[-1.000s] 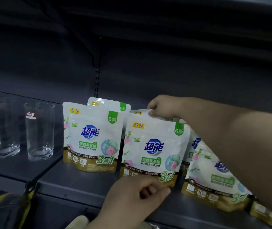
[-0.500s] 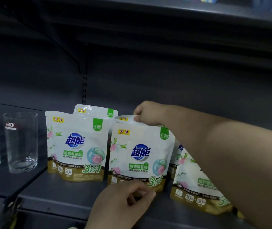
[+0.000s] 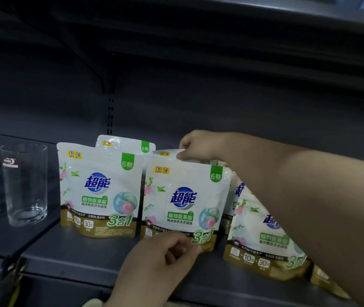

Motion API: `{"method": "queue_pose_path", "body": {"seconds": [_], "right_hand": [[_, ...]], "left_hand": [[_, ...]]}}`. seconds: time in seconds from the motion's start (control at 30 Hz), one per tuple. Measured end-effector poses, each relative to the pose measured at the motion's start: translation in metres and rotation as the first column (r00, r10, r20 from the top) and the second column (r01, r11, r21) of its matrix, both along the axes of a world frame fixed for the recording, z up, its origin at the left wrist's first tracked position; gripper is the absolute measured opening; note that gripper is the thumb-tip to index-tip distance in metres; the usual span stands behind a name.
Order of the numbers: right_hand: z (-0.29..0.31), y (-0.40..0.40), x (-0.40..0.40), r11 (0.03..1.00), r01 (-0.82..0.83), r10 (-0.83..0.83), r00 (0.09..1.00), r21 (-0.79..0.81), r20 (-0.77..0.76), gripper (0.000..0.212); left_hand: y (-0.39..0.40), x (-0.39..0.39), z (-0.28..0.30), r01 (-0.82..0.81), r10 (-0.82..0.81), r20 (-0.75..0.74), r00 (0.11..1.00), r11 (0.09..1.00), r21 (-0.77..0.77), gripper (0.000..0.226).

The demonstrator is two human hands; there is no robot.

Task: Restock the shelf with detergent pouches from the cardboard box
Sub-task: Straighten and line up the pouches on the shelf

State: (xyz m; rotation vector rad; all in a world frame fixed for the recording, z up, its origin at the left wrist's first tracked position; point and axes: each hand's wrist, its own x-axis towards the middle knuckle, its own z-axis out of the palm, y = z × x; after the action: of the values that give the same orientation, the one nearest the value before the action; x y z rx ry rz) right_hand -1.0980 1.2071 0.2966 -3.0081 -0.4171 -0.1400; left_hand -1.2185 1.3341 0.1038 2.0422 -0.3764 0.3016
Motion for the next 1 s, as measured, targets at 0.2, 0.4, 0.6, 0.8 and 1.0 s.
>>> {"method": "queue_pose_path", "body": {"seconds": [0.2, 0.4, 0.6, 0.8, 1.0], "right_hand": [[-0.004, -0.011, 0.0, 1.0, 0.001, -0.001, 1.0, 0.012, 0.013, 0.036], [-0.004, -0.017, -0.007, 0.999, -0.008, 0.005, 0.996, 0.034, 0.089, 0.033], [0.012, -0.045, -0.033, 0.995, -0.059, 0.04, 0.977, 0.086, 0.211, 0.027], [0.024, -0.1, -0.072, 0.985, -0.107, 0.066, 0.958, 0.132, 0.28, 0.022], [0.025, -0.15, -0.12, 0.955, -0.151, 0.14, 0.988, 0.255, 0.063, 0.015]], "left_hand": [[-0.002, 0.0, 0.001, 0.006, -0.006, 0.012, 1.0, 1.0, -0.026, 0.016], [-0.004, 0.001, -0.001, 0.032, -0.031, 0.01, 0.999, 0.993, -0.115, 0.01], [-0.008, 0.004, -0.003, 0.011, -0.015, -0.021, 1.0, 0.983, -0.181, 0.016], [-0.045, -0.002, 0.006, 0.009, -0.024, -0.06, 0.998, 0.972, -0.234, 0.005], [-0.108, -0.018, 0.013, 0.123, -0.138, -0.095, 0.986, 0.98, -0.155, 0.024]]}}
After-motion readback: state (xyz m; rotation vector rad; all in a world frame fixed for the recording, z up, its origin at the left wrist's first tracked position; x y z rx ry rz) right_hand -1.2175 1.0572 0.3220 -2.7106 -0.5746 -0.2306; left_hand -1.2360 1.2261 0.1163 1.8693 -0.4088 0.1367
